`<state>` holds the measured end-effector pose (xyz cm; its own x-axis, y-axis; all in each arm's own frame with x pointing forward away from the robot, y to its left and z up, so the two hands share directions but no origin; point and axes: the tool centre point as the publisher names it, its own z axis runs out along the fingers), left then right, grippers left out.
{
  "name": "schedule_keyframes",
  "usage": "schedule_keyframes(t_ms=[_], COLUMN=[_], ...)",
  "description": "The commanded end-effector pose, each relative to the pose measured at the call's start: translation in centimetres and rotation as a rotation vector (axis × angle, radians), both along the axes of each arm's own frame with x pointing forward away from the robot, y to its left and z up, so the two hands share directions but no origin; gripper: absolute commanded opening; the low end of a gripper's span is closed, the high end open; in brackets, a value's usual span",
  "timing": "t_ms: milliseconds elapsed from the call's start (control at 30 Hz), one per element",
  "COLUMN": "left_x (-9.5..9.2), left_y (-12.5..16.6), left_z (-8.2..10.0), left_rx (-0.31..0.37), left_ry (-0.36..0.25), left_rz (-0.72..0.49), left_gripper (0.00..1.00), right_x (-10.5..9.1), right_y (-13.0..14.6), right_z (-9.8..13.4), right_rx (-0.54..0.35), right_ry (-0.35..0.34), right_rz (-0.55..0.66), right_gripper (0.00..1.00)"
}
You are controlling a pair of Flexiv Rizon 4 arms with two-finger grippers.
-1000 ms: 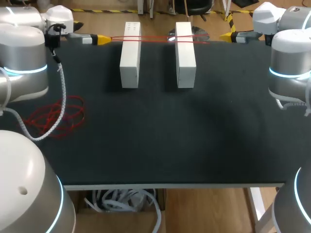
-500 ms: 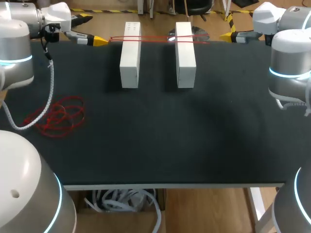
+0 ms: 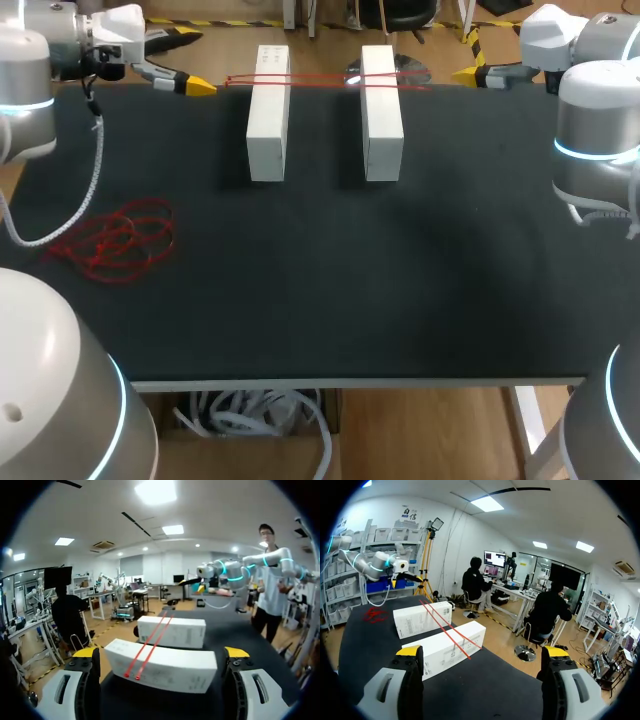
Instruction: Grab the tape and strap the tape.
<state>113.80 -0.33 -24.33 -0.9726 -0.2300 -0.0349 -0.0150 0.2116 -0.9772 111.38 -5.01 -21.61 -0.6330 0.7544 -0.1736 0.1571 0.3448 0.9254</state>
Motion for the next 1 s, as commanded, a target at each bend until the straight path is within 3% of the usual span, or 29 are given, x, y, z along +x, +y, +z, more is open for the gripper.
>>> schedule_keyframes(t_ms=[33, 200, 300, 333, 433, 533, 767, 1000], left_x=[1.1, 1.9, 2.2, 2.4, 2.6, 3.0, 3.5, 4.0], left_y=[0.1, 0.0, 0.0, 0.0, -0.1, -0.1, 0.0, -0.2], left_z=[-1.0, -1.7, -2.0, -2.2, -2.7, -3.2, -4.3, -5.1], left_rx=[-0.032, -0.047, -0.057, -0.057, -0.062, -0.063, -0.074, -0.084], left_ry=[0.014, 0.013, 0.011, 0.011, 0.008, 0.011, 0.017, 0.024], left_rz=[-0.114, -0.145, -0.157, -0.16, -0.175, -0.186, -0.204, -0.217], left_gripper=[1.0, 1.0, 0.74, 0.55, 0.42, 0.35, 0.4, 0.32], right_x=[0.0, 0.0, 0.0, 0.0, 0.0, 0.0, 0.0, 0.0], right_y=[0.0, 0.0, 0.0, 0.0, 0.0, 0.0, 0.0, 0.0], right_z=[0.0, 0.0, 0.0, 0.0, 0.0, 0.0, 0.0, 0.0], right_rx=[0.0, 0.0, 0.0, 0.0, 0.0, 0.0, 0.0, 0.0], right_ry=[0.0, 0.0, 0.0, 0.0, 0.0, 0.0, 0.0, 0.0], right_rz=[0.0, 0.0, 0.0, 0.0, 0.0, 0.0, 0.0, 0.0], right_gripper=[1.0, 1.0, 1.0, 1.0, 1.0, 1.0, 1.0, 1.0])
